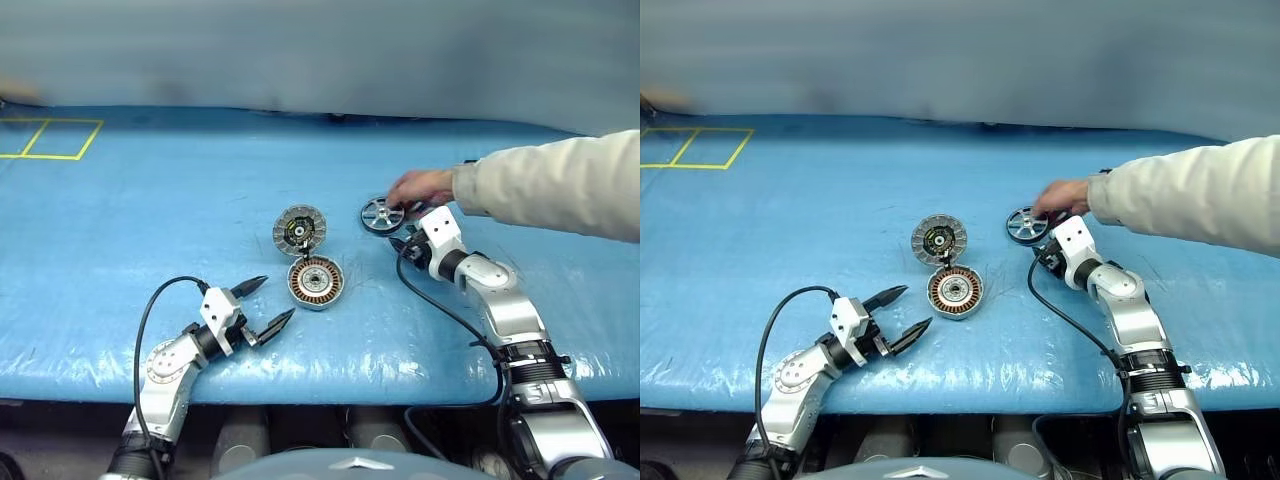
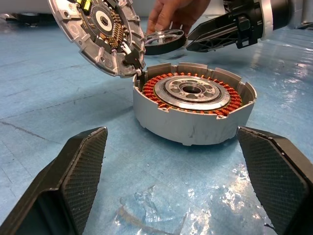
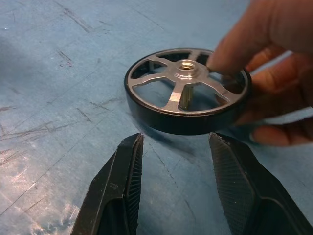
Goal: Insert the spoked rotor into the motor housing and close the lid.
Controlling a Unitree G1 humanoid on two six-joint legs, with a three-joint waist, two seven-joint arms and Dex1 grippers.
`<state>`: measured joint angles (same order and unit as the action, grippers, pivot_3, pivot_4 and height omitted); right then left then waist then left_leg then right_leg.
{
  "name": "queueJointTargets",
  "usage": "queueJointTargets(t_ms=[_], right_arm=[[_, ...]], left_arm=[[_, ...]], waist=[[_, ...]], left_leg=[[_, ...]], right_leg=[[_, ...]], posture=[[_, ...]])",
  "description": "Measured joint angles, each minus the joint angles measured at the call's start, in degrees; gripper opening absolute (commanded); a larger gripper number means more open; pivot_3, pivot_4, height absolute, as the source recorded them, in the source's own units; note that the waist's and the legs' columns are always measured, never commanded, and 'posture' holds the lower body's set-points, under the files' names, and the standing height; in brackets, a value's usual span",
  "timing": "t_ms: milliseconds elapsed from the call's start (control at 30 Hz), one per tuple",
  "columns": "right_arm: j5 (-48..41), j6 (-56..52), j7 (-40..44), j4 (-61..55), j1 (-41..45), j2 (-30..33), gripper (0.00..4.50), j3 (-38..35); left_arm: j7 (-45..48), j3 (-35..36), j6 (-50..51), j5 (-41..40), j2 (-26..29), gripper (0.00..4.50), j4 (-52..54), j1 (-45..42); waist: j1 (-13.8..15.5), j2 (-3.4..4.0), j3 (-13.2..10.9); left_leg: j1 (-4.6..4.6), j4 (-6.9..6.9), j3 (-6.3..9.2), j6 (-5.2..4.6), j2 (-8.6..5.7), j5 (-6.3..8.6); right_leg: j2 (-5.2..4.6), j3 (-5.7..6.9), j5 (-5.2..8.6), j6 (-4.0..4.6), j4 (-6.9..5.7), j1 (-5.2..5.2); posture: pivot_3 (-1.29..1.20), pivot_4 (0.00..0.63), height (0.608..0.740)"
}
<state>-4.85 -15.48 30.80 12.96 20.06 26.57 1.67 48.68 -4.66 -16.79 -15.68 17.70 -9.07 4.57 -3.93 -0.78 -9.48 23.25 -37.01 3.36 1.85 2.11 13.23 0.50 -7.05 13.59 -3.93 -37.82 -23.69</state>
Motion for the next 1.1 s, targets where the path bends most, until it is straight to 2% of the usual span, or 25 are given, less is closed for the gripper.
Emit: queueJointTargets(t_ms=[767, 933, 1100], right_arm=[[-0.72, -2.83, -1.85, -3.02, -0.99, 2.02, 2.22, -3.06], [-7.38, -6.53, 4.19, -9.63, -1.36, 2.35, 2.22, -4.63], [-10.13, -10.29, 12.93, -16.73, -4.62, 8.67, 2.22, -3.16]], left_arm=[[-0.26, -0.01, 0.00, 0.88, 0.00, 4.50, 0.00, 0.11], [-0.22, -0.03, 0.00, 1.02, -0.03, 4.50, 0.00, 0.11], [-0.21, 0.01, -0.02, 1.05, -0.08, 4.50, -0.02, 0.12]], waist=[[-0.06, 0.02, -0.01], [-0.02, 0.03, -0.02], [0.31, 0.04, -0.02]], left_leg=[[-0.01, -0.02, 0.00, 0.00, 0.00, 0.00], [0.00, -0.04, 0.01, 0.00, 0.00, 0.00], [0.02, -0.04, 0.05, -0.01, -0.03, 0.00]], right_leg=[[0.01, -0.01, 0.00, -0.01, -0.01, 0.01], [0.00, -0.01, -0.01, -0.01, -0.01, 0.03], [-0.02, 0.01, 0.03, -0.04, 0.02, 0.04]], posture=[[0.00, 0.150, 0.740], [0.00, 0.150, 0.740], [0.00, 0.150, 0.740]])
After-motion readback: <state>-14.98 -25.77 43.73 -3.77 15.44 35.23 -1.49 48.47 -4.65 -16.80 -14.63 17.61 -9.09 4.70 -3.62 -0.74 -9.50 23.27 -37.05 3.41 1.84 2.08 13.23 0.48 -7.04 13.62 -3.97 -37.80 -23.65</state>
